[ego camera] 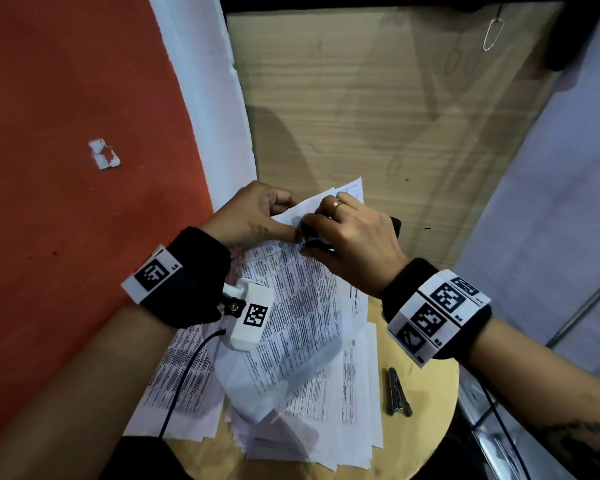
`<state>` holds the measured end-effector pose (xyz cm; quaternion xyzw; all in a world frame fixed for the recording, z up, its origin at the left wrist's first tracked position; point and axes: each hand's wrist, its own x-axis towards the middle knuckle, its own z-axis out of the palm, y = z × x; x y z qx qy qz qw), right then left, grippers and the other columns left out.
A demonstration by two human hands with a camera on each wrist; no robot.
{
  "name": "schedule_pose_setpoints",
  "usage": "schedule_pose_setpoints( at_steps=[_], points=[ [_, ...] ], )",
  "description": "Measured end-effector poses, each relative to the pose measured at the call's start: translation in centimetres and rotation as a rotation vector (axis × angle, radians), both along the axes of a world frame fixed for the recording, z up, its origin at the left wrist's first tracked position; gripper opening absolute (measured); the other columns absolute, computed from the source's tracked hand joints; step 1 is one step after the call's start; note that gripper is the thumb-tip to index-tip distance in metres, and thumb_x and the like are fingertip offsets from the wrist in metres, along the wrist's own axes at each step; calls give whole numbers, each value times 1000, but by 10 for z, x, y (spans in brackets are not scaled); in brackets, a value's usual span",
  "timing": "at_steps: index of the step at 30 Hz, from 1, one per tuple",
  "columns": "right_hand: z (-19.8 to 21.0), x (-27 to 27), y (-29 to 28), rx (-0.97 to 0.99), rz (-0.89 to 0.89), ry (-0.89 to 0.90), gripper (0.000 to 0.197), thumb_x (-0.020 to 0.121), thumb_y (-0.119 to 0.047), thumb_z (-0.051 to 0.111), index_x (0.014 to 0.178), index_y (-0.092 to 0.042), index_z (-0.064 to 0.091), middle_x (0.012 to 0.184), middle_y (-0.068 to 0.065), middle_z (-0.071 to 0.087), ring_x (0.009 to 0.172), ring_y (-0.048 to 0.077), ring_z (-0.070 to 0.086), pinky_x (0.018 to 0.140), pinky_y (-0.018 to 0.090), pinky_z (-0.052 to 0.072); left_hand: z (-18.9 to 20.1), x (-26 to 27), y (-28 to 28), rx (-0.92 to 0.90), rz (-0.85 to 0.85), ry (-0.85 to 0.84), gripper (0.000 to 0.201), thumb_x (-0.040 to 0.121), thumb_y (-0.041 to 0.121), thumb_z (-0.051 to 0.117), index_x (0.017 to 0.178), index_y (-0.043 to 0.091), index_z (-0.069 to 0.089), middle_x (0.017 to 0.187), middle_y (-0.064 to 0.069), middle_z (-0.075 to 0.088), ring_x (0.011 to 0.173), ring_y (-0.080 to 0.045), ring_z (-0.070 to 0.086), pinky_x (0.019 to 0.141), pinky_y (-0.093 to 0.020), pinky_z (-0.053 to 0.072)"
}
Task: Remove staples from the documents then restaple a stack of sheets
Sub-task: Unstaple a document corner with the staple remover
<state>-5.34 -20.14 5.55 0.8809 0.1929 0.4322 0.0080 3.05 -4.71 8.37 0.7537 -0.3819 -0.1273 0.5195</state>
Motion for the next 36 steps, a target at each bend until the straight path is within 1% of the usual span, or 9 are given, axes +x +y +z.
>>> schedule_pose_setpoints(
  at_steps=[3,7,10,15,20,24,31,35,36],
  points=[
    [-1,0,-1,-10,-3,-7,30,61,-31,84,77,-11,69,74,4,61,79,15,40,43,21,27,1,0,0,22,-11,-12,28,67,-16,71,79,10,67,66,4,70,63,-6,60,61,-16,49],
    [0,0,-3,36,-9,-30,31,59,-36,85,77,-15,70,72,0,61,75,16,51,47,18,23,1,0,0,21,-20,-1,25,70,-11,73,81,11,69,66,5,70,62,-4,62,60,-15,50],
    [-1,0,-4,96,14,-32,31,62,-38,82,78,-15,71,71,1,62,69,23,60,42,20,38,1,-1,0,-38,-31,57,23,64,1,77,84,11,69,73,3,72,67,-7,65,67,-20,53],
    [-4,0,-8,329,120,-2,36,70,-45,69,84,-13,72,76,2,65,70,24,59,53,29,46,3,-3,-3,-76,-47,47,25,74,-10,68,83,13,67,65,11,71,62,3,63,61,-12,49],
    [-7,1,-10,528,189,25,38,68,-43,73,87,-11,73,80,3,67,73,19,58,65,33,45,0,-3,-3,-124,-43,100,23,75,-10,65,85,11,66,65,9,71,60,0,64,58,-14,50],
    [-8,1,-8,640,242,32,40,66,-42,73,87,-8,73,81,5,68,79,11,55,69,24,44,-6,-3,-4,-188,-13,106,20,75,-10,65,83,9,65,68,8,71,61,-3,64,60,-16,51],
    [-8,-1,-5,833,250,73,32,62,-30,82,85,-10,73,80,4,67,78,12,58,70,27,47,-16,-1,-9,-262,38,7,24,70,-2,75,71,21,71,67,8,70,62,-2,62,62,-16,50],
    [-12,2,-8,757,103,-20,30,65,-34,80,82,-10,72,78,3,67,75,14,57,68,24,44,-28,10,-10,-156,256,-255,11,64,32,76,72,29,70,71,2,72,64,-8,61,68,-34,55],
    [-14,4,-12,707,52,-45,30,66,-36,78,82,-11,72,77,3,66,74,15,56,66,24,42,-32,16,-6,-101,326,-307,23,60,42,72,75,25,69,72,-4,71,64,-14,62,69,-42,56]
  ],
)
